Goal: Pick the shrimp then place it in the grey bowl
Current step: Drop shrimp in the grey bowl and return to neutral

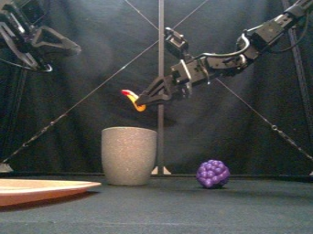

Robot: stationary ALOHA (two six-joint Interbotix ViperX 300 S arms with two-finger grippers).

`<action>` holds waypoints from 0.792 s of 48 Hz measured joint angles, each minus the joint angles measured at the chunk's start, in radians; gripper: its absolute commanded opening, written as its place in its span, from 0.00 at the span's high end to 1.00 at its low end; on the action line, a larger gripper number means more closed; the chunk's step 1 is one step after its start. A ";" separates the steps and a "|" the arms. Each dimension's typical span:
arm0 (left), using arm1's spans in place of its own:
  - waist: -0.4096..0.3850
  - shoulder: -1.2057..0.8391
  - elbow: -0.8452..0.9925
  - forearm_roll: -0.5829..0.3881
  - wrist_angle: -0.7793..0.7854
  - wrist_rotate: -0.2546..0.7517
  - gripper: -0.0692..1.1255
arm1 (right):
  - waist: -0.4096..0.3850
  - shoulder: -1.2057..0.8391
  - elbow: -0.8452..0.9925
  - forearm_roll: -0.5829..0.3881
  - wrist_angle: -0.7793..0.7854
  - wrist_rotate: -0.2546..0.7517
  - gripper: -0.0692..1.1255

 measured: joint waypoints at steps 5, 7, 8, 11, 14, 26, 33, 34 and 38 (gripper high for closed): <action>0.000 0.000 0.006 0.000 0.000 0.000 0.87 | -0.003 0.006 -0.009 0.009 0.002 0.000 0.39; 0.000 0.000 0.011 0.000 0.000 0.000 0.87 | -0.006 0.006 -0.011 0.017 0.002 0.000 0.36; 0.000 0.000 0.011 0.002 0.000 0.000 0.87 | -0.006 0.006 -0.011 0.021 0.000 0.000 0.35; 0.000 0.000 0.014 0.000 0.000 0.000 0.87 | -0.008 0.008 -0.011 0.037 0.000 0.000 0.31; 0.000 0.000 0.015 0.000 0.000 -0.002 0.87 | -0.009 0.008 -0.009 0.052 0.000 0.000 0.29; -0.002 0.000 0.014 0.002 0.000 0.000 0.87 | -0.008 0.008 -0.008 0.075 0.000 0.000 0.28; -0.002 -0.002 0.014 0.002 0.000 0.000 0.87 | -0.006 0.008 -0.002 0.069 0.000 0.000 0.28; -0.002 0.000 0.015 0.002 0.000 0.000 0.87 | -0.006 0.008 0.003 0.069 0.000 -0.002 0.28; -0.002 0.000 0.015 0.002 0.000 0.000 0.87 | 0.003 0.008 0.023 0.058 0.000 -0.006 0.28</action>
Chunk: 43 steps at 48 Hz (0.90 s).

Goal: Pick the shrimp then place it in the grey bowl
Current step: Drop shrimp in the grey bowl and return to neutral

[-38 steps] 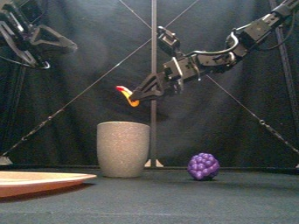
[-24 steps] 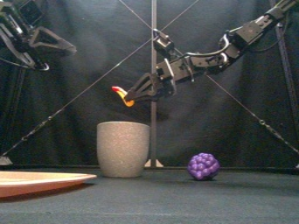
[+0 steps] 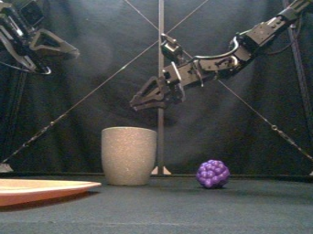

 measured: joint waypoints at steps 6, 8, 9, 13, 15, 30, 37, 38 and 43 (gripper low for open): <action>0.000 0.000 -0.002 0.000 0.000 0.000 0.87 | 0.031 -0.008 0.031 -0.018 0.000 0.008 0.28; 0.000 0.000 0.000 0.000 0.000 -0.002 0.87 | 0.043 -0.017 0.041 -0.023 0.000 0.005 0.28; 0.000 -0.002 0.000 -0.002 0.002 0.000 0.87 | 0.054 -0.023 0.048 -0.023 0.000 0.008 0.28; 0.000 0.000 -0.002 0.000 0.000 0.000 0.87 | 0.089 -0.049 0.072 -0.025 0.000 0.002 0.28; 0.000 0.000 0.000 0.000 0.000 0.000 0.87 | 0.106 -0.063 0.086 -0.025 0.000 0.005 0.28; -0.002 0.000 0.012 -0.002 0.003 -0.002 0.87 | 0.172 -0.212 0.245 0.017 -0.005 0.009 0.28; -0.002 -0.002 0.015 -0.002 0.005 -0.003 0.87 | 0.176 -0.321 0.328 0.054 -0.009 0.005 0.28; -0.002 0.000 0.015 -0.002 0.005 -0.003 0.87 | 0.178 -0.336 0.344 0.060 -0.009 0.005 0.28; -0.002 0.000 0.021 -0.002 0.005 -0.002 0.87 | 0.179 -0.413 0.402 0.092 -0.015 0.006 0.28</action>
